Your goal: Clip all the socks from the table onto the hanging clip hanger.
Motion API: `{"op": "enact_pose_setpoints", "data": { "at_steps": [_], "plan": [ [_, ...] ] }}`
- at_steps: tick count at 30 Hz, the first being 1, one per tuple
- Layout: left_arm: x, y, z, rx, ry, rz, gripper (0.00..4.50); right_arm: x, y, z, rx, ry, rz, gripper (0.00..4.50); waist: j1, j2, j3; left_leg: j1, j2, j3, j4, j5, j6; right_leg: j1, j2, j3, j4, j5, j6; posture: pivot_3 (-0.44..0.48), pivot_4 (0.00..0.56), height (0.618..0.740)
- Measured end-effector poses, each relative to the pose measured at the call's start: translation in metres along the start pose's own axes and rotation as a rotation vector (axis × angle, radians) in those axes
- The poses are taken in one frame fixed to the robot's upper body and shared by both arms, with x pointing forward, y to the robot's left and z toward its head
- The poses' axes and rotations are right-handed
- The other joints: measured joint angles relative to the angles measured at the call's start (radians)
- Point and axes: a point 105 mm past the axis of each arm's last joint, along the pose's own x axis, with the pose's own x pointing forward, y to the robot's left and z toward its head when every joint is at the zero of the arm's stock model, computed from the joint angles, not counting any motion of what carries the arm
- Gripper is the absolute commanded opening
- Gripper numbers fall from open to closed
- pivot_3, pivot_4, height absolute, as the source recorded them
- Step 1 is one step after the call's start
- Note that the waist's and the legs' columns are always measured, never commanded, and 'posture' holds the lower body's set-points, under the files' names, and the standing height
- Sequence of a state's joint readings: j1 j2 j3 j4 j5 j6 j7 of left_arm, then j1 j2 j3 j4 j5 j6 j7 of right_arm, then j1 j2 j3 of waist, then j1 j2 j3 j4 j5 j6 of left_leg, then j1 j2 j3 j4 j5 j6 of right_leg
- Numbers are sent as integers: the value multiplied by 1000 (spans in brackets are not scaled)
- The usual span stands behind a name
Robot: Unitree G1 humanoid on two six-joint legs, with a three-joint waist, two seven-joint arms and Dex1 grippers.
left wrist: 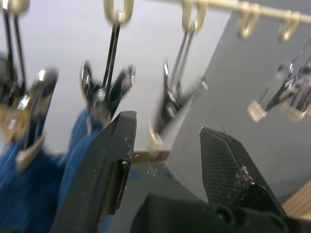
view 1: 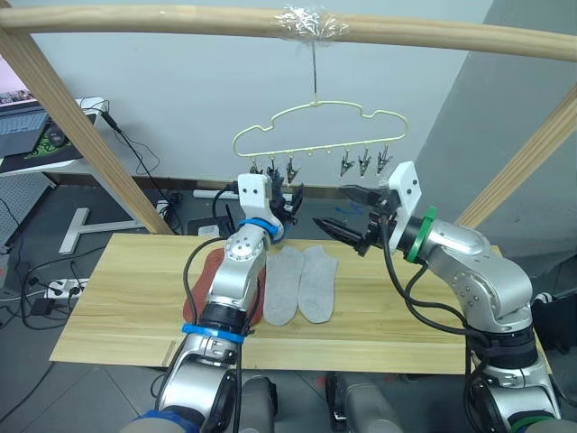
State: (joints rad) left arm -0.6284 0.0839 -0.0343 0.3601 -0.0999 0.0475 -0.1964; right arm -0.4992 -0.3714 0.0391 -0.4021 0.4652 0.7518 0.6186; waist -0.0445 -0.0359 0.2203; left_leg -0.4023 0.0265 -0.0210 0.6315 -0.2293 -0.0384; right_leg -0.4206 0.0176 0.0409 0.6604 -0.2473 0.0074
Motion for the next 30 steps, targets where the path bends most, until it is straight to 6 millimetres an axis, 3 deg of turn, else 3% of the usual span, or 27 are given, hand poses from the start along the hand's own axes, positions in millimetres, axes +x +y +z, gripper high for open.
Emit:
{"op": "enact_pose_setpoints", "data": {
  "at_steps": [8,15,30],
  "plan": [
    [3,-2,1,11,-19,-3,2378,0,0,2,-1,-8,-6,4500,-10,0,0,0,0,0,0,0,0,0,0,0,0,0,0,-101,202,740],
    [8,-3,17,73,-76,-15,2378,0,0,4,4,-18,-9,4500,-12,0,0,0,0,0,0,0,0,0,1,0,1,0,0,-97,196,740],
    [9,-2,19,95,-86,0,2378,2,-1,11,-19,-31,-6,4500,-12,0,0,0,0,0,0,0,0,0,1,0,1,0,0,-100,204,740]
  ]
}}
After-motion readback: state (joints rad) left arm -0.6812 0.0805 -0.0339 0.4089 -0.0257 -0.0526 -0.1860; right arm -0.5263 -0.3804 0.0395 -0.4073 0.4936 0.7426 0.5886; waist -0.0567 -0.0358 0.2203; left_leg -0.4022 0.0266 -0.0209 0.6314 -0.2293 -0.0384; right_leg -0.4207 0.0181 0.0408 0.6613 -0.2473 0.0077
